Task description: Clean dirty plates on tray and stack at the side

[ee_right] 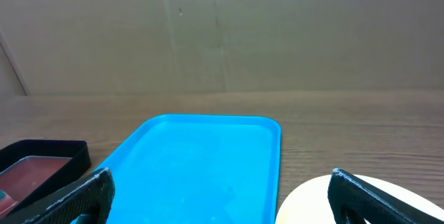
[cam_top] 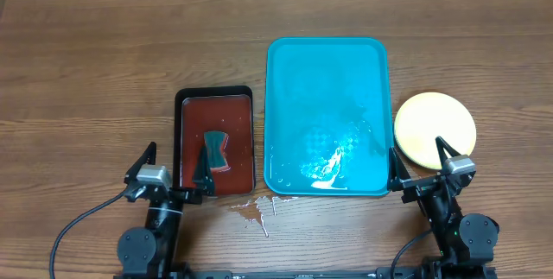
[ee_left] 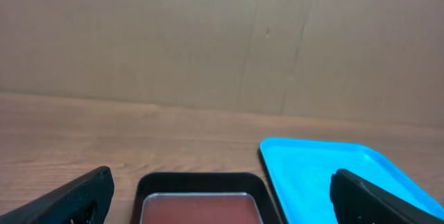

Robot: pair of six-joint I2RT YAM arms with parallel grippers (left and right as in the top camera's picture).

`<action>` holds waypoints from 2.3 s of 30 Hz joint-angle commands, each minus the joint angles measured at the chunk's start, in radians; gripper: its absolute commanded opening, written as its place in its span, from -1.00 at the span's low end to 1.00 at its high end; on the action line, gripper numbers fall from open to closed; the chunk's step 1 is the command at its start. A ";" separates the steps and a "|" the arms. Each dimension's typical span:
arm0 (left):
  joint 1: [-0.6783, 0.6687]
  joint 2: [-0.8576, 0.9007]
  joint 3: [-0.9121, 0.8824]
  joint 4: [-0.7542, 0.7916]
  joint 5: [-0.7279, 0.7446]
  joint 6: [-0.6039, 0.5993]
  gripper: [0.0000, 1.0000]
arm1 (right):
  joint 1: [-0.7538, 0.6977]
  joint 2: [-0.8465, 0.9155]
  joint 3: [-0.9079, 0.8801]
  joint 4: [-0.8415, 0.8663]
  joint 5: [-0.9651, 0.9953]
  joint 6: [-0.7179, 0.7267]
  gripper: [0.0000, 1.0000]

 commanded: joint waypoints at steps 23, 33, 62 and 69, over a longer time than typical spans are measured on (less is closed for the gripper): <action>0.006 -0.010 -0.067 -0.063 0.003 -0.015 1.00 | -0.001 -0.009 -0.010 0.006 0.006 0.000 1.00; 0.006 -0.010 -0.067 -0.063 0.003 -0.015 1.00 | -0.001 -0.009 -0.010 0.007 0.006 0.000 1.00; 0.006 -0.010 -0.067 -0.063 0.003 -0.015 1.00 | -0.001 -0.009 -0.010 0.006 0.006 0.000 1.00; 0.006 -0.010 -0.067 -0.063 0.003 -0.015 1.00 | -0.001 -0.009 -0.010 0.007 0.006 0.000 1.00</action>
